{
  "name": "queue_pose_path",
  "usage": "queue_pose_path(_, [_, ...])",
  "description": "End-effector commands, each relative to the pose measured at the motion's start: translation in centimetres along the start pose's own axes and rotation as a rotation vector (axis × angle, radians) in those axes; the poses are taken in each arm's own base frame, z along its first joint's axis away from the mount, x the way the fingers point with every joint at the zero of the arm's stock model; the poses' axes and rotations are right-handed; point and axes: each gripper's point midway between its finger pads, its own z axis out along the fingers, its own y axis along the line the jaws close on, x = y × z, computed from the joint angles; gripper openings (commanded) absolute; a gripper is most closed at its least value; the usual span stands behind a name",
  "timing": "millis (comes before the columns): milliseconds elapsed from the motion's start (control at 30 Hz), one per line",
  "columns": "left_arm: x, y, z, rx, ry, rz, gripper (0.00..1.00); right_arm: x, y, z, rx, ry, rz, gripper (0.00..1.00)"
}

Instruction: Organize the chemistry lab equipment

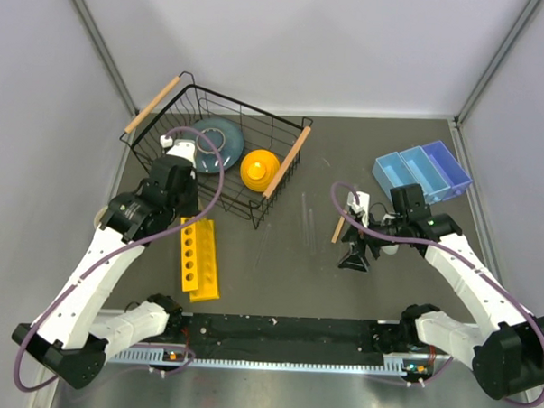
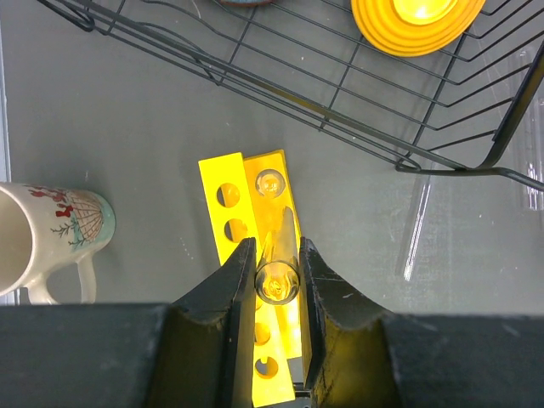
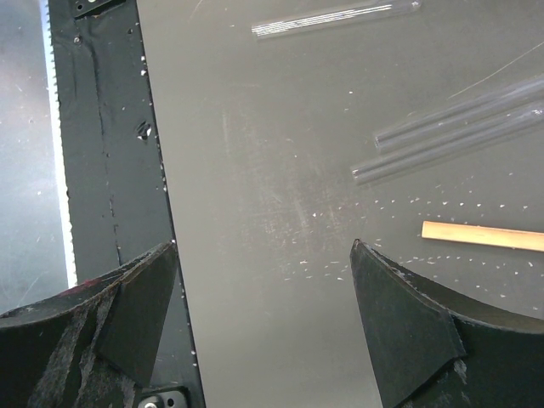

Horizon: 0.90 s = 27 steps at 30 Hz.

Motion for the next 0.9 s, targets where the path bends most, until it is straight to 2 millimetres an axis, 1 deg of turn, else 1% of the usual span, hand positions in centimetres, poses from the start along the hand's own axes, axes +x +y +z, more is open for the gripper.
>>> queue_pose_path(0, [-1.4,-0.6,0.3,0.031,-0.062,-0.008,0.06,-0.5,-0.1,0.0,-0.015,-0.031,-0.031,0.83])
queue_pose_path(133, [-1.1,-0.4,0.9,0.018,-0.049,-0.004,0.06,-0.5,-0.1,0.0,-0.015,-0.032,-0.032,0.83])
queue_pose_path(267, [-0.2,-0.1,1.3,0.004,-0.028,0.000,0.06,-0.5,-0.1,0.0,-0.016,-0.032,-0.029,0.83])
queue_pose_path(367, [0.0,-0.1,1.3,0.006,-0.023,0.000,0.06,-0.5,-0.1,-0.1,-0.014,-0.034,-0.028,0.83])
queue_pose_path(500, [-0.2,0.0,0.7,0.012,-0.033,-0.006,0.06,-0.5,-0.1,0.0,-0.016,-0.033,-0.028,0.83])
queue_pose_path(733, [-1.8,-0.3,-1.0,0.045,-0.063,-0.019,0.06,-0.5,-0.1,0.0,-0.018,-0.034,-0.026,0.84])
queue_pose_path(867, [-1.8,-0.4,-1.3,0.052,-0.058,-0.019,0.06,-0.5,-0.1,0.0,-0.018,-0.034,-0.025,0.84])
